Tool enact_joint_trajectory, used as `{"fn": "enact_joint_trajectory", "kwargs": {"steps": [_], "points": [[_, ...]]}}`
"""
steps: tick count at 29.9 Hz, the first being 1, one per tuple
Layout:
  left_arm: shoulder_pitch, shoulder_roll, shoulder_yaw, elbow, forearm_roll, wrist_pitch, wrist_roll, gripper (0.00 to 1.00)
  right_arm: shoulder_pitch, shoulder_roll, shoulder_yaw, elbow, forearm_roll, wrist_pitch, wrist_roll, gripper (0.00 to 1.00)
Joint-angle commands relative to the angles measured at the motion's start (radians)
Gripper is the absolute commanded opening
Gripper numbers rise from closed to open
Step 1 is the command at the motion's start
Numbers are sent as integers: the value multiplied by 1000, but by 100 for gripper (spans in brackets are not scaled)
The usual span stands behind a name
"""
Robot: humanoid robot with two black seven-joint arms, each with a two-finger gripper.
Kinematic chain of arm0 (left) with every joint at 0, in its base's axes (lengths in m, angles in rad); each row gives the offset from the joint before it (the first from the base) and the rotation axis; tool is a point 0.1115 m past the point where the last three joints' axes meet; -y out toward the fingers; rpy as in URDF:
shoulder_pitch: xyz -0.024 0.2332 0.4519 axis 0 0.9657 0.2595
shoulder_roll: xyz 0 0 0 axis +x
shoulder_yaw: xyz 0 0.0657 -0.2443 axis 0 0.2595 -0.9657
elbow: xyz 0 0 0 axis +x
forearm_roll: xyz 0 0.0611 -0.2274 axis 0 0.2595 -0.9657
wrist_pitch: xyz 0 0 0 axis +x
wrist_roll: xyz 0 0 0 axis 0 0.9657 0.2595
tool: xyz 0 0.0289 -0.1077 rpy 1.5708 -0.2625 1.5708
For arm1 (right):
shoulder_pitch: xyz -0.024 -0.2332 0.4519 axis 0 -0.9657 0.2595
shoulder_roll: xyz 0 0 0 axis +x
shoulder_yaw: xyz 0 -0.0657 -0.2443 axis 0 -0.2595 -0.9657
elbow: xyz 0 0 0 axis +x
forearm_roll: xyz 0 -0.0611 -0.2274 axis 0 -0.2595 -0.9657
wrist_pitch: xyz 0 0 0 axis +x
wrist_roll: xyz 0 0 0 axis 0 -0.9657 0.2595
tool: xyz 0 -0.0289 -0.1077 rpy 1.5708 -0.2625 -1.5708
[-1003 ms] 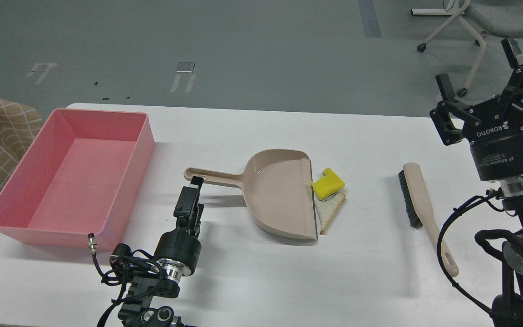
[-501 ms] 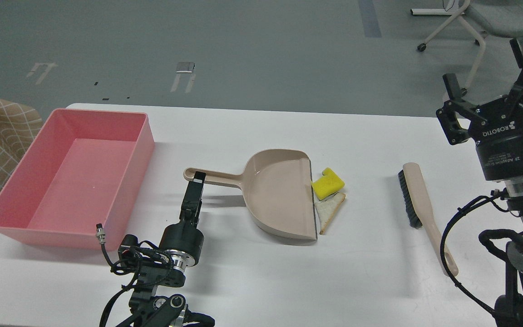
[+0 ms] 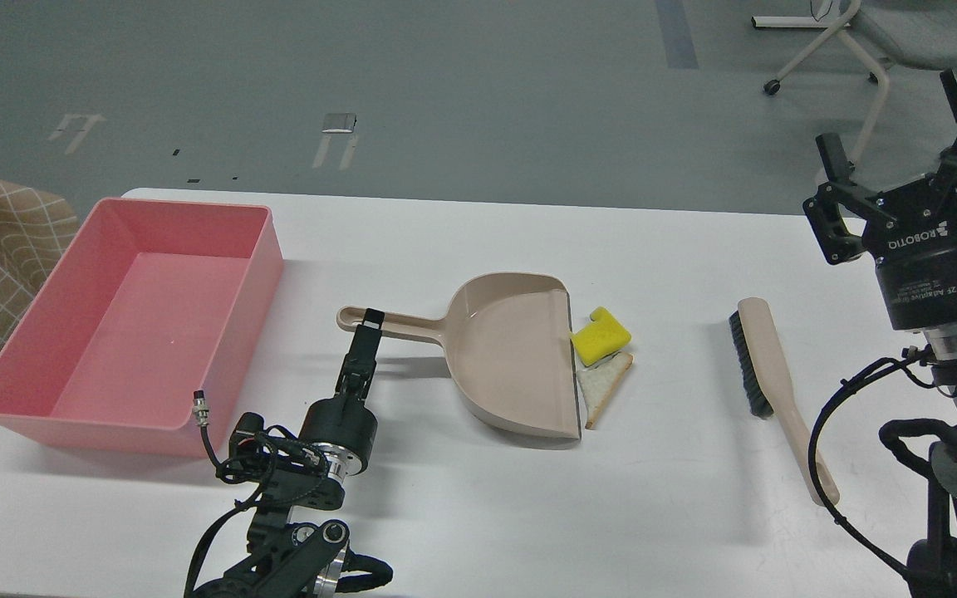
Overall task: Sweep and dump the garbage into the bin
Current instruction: 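Close the left gripper on the beige dustpan handle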
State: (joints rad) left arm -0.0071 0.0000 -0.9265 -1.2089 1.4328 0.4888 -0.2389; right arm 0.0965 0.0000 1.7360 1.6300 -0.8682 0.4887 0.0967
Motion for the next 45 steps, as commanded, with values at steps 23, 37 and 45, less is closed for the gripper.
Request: {"fn": "enact_joint_trajectory", "kwargs": {"steps": [23,37,45], "points": [[-71,0,6,51,0,0,-5,98,0,0,28,-2,0,0,0,100],[-108,0,28,86,-15,0,-8,97,0,0,36,-2,0,0,0,100],[-108,0,72,112,-22,0,-13,94,0,0,37,-2,0,0,0,100]]}}
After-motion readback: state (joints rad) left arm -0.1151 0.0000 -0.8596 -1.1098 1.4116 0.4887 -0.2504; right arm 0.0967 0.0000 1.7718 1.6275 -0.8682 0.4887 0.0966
